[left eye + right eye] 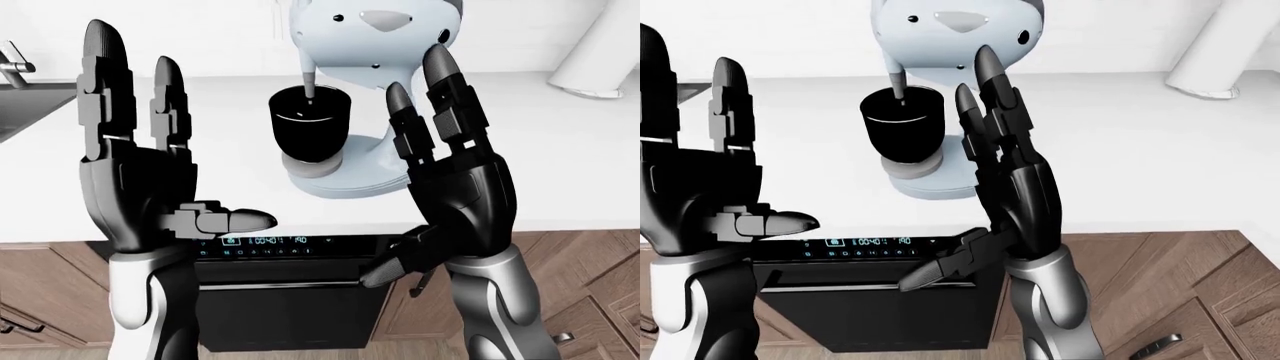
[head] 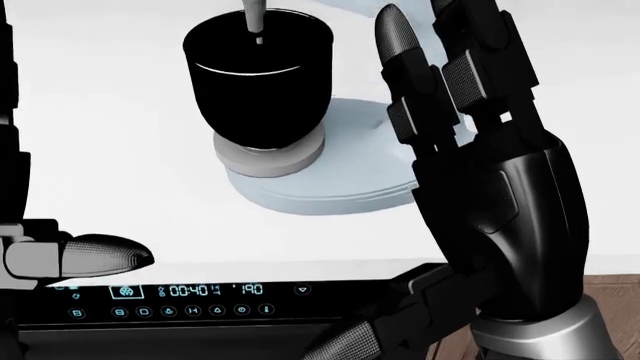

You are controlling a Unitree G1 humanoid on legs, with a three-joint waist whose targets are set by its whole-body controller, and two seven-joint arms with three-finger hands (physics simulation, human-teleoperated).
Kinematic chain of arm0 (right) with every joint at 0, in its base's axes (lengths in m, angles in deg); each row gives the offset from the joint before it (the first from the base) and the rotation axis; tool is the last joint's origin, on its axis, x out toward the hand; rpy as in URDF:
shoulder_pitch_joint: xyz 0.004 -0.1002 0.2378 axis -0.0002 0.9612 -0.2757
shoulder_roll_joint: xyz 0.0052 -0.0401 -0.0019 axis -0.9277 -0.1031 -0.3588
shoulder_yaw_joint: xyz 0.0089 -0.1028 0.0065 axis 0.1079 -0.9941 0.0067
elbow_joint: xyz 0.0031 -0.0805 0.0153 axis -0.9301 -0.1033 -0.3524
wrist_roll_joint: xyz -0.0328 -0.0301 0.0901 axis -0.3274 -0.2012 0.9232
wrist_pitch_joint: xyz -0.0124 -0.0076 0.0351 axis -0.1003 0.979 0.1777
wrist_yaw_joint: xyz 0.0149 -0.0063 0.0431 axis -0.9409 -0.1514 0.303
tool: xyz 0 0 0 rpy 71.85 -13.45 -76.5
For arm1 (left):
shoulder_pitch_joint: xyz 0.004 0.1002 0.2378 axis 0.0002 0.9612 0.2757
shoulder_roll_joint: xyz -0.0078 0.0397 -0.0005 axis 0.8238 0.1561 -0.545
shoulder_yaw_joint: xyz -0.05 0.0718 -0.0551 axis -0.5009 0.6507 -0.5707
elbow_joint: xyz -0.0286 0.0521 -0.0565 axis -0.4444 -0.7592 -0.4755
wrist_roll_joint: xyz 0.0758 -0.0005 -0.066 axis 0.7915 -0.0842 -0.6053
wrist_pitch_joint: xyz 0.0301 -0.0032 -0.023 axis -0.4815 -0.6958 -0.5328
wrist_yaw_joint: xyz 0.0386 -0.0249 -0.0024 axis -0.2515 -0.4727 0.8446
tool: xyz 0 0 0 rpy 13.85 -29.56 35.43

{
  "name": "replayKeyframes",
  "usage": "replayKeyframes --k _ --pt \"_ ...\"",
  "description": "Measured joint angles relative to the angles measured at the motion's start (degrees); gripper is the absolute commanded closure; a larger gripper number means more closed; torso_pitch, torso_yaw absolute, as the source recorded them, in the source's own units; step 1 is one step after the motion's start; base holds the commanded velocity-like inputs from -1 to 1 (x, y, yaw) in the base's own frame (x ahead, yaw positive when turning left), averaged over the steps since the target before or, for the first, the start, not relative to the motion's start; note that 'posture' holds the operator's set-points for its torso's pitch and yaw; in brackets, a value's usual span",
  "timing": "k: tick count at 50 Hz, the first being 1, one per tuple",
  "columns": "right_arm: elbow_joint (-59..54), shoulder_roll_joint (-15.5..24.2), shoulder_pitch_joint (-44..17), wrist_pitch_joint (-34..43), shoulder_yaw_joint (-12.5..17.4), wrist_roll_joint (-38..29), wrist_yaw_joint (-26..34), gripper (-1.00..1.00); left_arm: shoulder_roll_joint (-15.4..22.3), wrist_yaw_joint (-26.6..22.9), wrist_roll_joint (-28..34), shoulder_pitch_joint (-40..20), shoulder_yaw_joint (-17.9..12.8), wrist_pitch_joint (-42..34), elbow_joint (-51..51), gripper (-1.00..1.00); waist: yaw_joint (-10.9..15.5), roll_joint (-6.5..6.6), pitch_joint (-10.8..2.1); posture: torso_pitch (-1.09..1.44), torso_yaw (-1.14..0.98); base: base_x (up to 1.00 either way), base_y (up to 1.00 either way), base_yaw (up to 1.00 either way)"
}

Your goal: Open the stand mixer head.

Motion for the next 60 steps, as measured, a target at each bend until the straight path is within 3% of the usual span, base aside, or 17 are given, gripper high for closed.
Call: replayKeyframes --k 8,16,21,29,42,49,60 --pt "-0.41 -0.02 0.10 -0.49 0.21 0.07 0.05 -1.00 -0.11 -0.20 0.24 0.01 0.08 0.62 -0.24 -1.00 0.03 -0.01 -3.50 -0.19 0.00 0.00 0.00 0.00" --pt "-1.39 0.14 0.29 -1.27 0.50 0.13 0.17 -1.00 -0.19 -0.15 0.28 -0.09 0.13 1.11 -1.00 -1.00 0.19 -0.05 -7.79 -0.23 0.00 0.00 0.00 0.00" --pt "0.27 0.90 0.67 0.48 1.69 0.45 -0.27 -1.00 -0.04 0.27 0.37 -0.21 -0.08 1.34 -0.51 -1.00 0.40 -0.11 -9.36 -0.23 0.00 0.00 0.00 0.00" --pt "4.13 4.32 -1.67 8.55 4.60 -2.48 0.61 -1.00 0.04 0.46 0.16 -0.19 -0.11 1.08 -0.17 -1.00 0.66 -0.36 -9.61 -0.23 0.00 0.00 0.00 0.00" --pt "0.90 7.30 -1.53 15.37 7.75 -12.87 8.67 -1.00 0.13 0.44 0.04 -0.19 -0.30 1.22 -0.60 -1.00 0.90 -0.46 -9.22 -0.23 0.00 0.00 0.00 0.00" --pt "0.75 7.49 -0.87 16.14 8.88 -15.68 12.37 -1.00 -0.01 0.36 0.26 -0.03 -0.13 1.49 -0.92 -1.00 0.95 -0.49 -9.62 -0.23 0.00 0.00 0.00 0.00" --pt "-2.92 6.94 2.94 14.25 8.08 -18.71 18.08 -1.00 -0.04 0.47 0.20 0.33 -0.33 1.64 -0.80 -1.00 0.82 -0.34 -10.22 -0.23 0.00 0.00 0.00 0.00"
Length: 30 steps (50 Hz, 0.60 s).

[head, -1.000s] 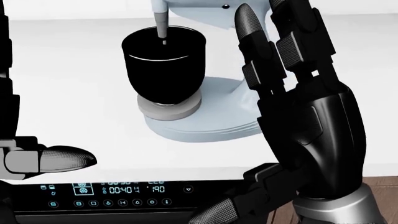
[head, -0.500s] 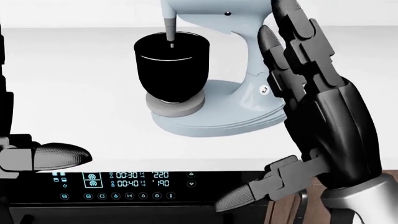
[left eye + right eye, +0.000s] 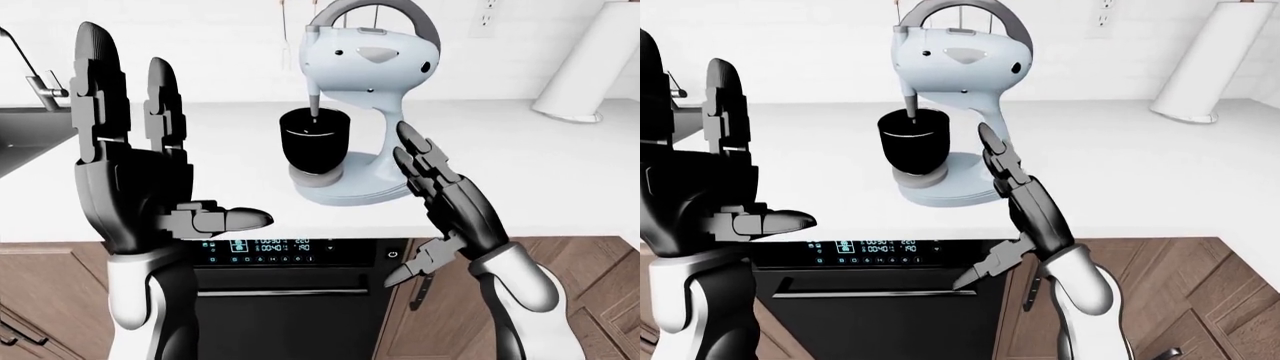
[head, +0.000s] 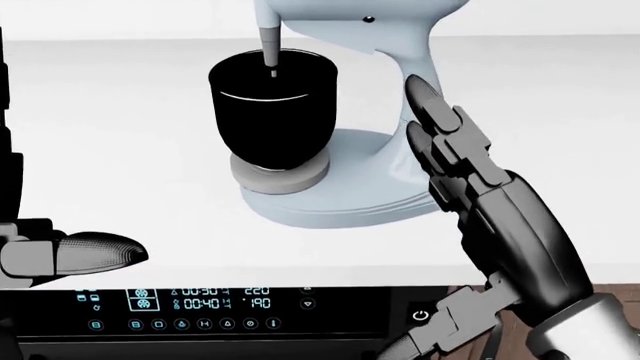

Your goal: Open the stand mixer head.

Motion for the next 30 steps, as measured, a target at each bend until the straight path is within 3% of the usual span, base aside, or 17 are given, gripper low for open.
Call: replayKeyframes --k 30 --pt "-8.05 3.85 -4.59 1.89 3.84 -2.84 7.53 -1.00 0.02 -0.01 -0.05 -0.15 0.08 0.36 -0.30 -1.00 -0.33 -0.20 -0.06 -0.23 0.00 0.00 0.00 0.00"
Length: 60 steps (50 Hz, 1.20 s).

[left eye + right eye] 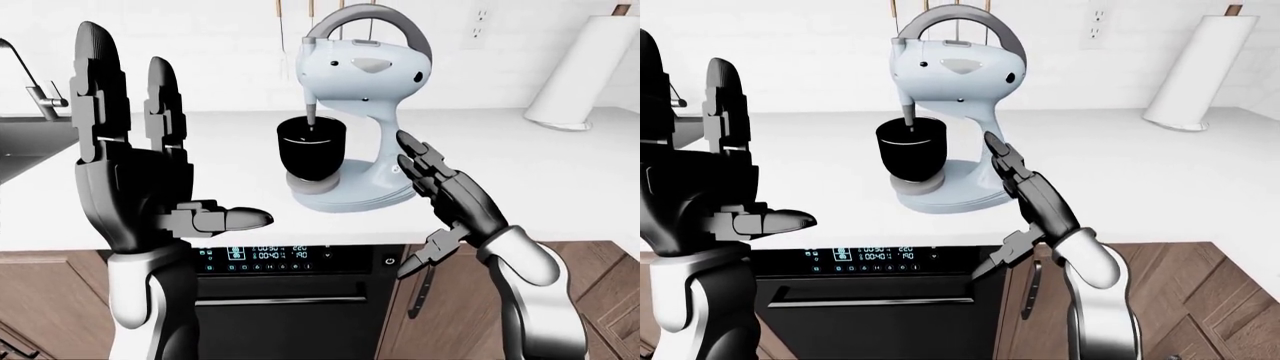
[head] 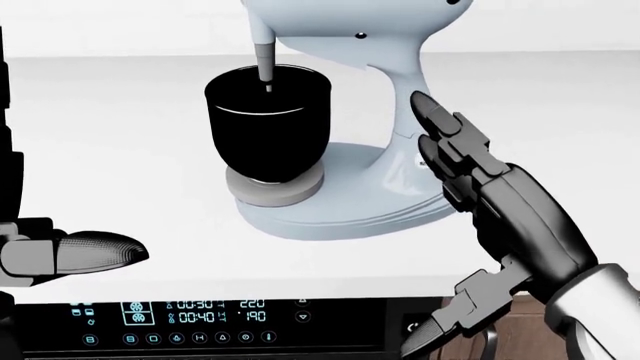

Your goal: Open the stand mixer head.

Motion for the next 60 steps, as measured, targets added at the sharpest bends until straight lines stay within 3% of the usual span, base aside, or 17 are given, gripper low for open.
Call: replayKeyframes --k 16,60 --pt "-5.81 0.66 -2.02 -1.58 -0.05 -0.40 1.90 -1.00 0.32 0.20 -0.16 -0.47 -0.46 -0.08 -0.21 -1.00 -0.02 0.10 0.20 -0.23 0.00 0.00 0.00 0.00" --pt "-22.32 2.33 -4.90 -12.20 0.84 -1.38 0.09 -1.00 0.63 0.27 -0.26 -0.33 -0.87 0.13 -0.46 -1.00 0.07 0.16 0.07 -0.23 0.00 0.00 0.00 0.00"
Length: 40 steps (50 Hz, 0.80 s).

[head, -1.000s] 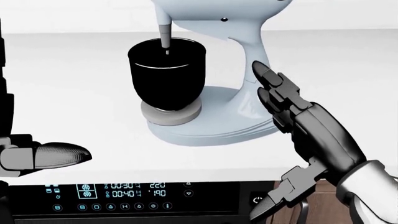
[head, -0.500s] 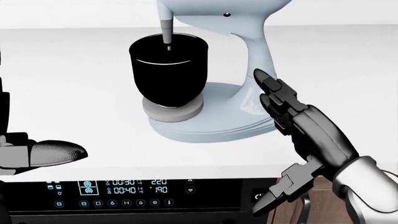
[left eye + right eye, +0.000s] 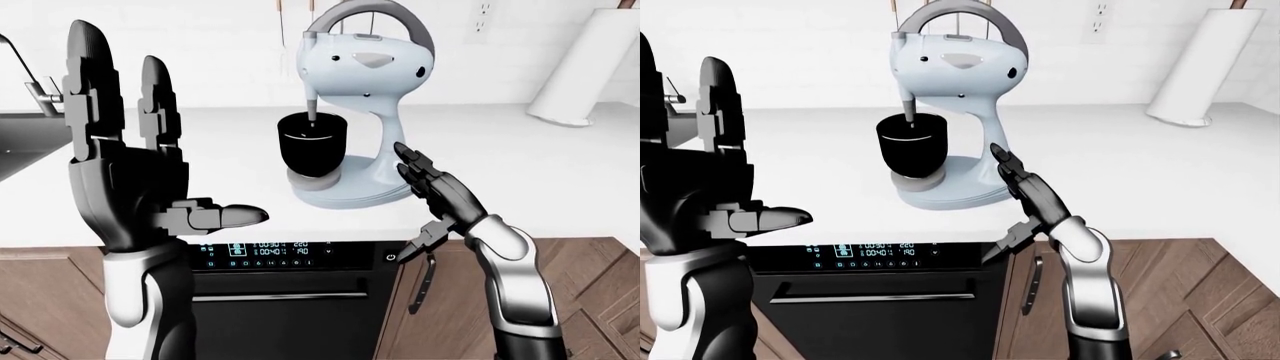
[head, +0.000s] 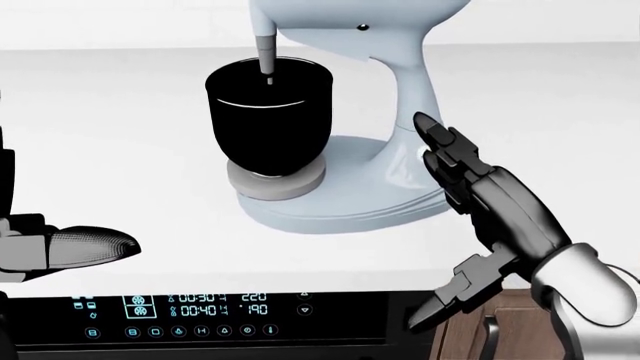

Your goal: Open the stand mixer head.

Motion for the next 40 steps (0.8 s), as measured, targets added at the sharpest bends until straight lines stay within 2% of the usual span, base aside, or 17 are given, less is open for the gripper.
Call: replayKeyframes --k 23,32,40 --pt "-9.36 0.99 -3.53 -6.06 -0.33 0.20 -1.59 -1.00 0.05 0.08 0.05 -0.14 -0.04 -0.13 -0.01 -1.00 -0.10 0.00 0.00 -0.23 0.00 0.00 0.00 0.00" --pt "-10.66 1.10 -4.43 -6.35 -0.47 0.11 -1.73 -1.00 0.24 0.11 -0.06 -0.32 -0.26 -0.27 0.19 -1.00 -0.10 0.02 0.10 -0.23 0.00 0.00 0.00 0.00" --pt "-5.73 1.22 -4.55 -2.87 -0.23 0.42 -1.45 -1.00 0.14 0.03 -0.02 -0.34 -0.03 -0.19 -0.06 -1.00 0.02 0.03 0.30 -0.23 0.00 0.00 0.00 0.00"
